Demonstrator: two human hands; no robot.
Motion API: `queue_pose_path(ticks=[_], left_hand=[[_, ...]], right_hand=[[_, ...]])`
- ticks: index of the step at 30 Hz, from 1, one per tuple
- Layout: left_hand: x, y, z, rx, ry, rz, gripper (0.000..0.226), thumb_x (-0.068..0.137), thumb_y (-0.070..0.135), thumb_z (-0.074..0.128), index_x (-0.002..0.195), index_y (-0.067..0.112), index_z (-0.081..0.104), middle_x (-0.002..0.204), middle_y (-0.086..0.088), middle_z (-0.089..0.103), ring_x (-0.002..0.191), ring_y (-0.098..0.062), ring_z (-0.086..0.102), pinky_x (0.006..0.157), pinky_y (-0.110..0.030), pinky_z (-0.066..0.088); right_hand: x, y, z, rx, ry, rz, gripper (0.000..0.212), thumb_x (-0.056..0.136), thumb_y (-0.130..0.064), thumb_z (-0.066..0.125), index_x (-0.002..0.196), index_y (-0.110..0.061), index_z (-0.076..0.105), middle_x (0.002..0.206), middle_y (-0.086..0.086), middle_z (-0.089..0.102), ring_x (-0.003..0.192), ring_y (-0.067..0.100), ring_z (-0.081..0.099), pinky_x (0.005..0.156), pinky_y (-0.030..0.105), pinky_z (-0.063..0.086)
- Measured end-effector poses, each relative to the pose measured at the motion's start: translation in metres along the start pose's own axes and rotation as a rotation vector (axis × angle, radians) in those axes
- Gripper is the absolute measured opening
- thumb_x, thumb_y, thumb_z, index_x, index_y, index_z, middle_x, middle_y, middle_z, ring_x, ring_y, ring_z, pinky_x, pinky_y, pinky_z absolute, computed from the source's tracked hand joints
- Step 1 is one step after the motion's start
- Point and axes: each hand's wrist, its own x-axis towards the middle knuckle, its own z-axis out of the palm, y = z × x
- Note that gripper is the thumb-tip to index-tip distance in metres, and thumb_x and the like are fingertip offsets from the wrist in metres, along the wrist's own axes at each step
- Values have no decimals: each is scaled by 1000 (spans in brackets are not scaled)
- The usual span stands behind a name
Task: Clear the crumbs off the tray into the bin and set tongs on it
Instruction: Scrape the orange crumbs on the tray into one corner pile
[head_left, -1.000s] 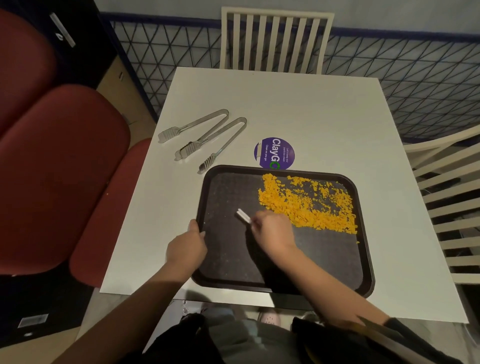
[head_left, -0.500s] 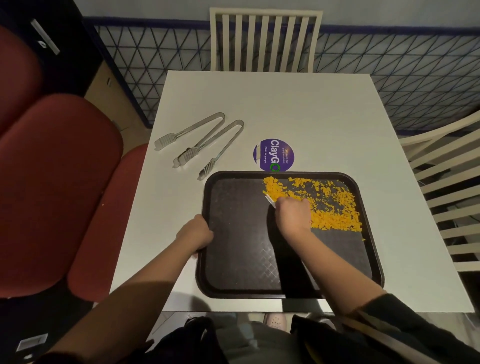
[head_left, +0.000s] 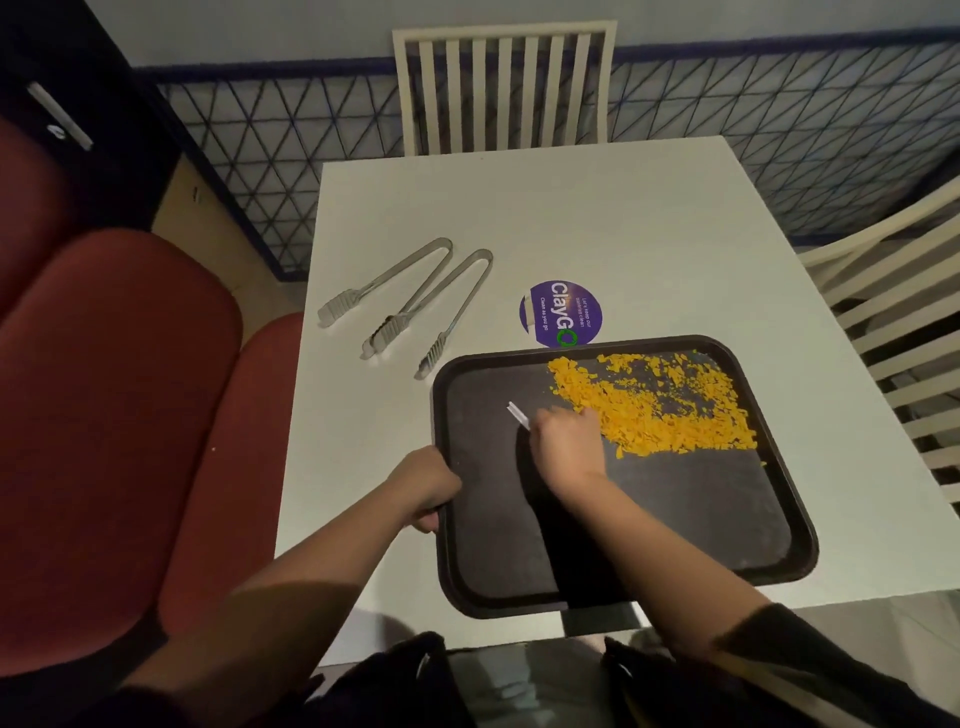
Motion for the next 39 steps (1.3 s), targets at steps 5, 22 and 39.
queue_pose_path(ticks=[5, 22, 39], left_hand=[[5, 0, 2, 26, -15, -15, 10, 78, 1, 49, 85, 3, 56, 70, -15, 50, 44, -27, 50, 45, -28, 44], [-10, 19, 9, 231, 48, -151, 16, 85, 8, 58, 100, 1, 56, 83, -19, 66, 74, -34, 74, 61, -34, 59], [-5, 19, 9, 298, 46, -151, 29, 88, 8, 53, 113, -5, 57, 96, -24, 72, 75, -32, 75, 77, -38, 61]], right_hand=[[8, 48, -6, -73, -25, 207, 19, 87, -9, 49, 83, -13, 67, 83, 8, 69, 75, 29, 62, 80, 35, 36], [25, -2, 0, 71, -97, -146, 11, 81, -10, 58, 74, -12, 67, 75, 9, 68, 72, 30, 64, 73, 35, 38], [39, 14, 0, 33, -85, 91, 16, 90, -21, 49, 88, -18, 65, 87, 4, 69, 80, 25, 63, 78, 35, 32]])
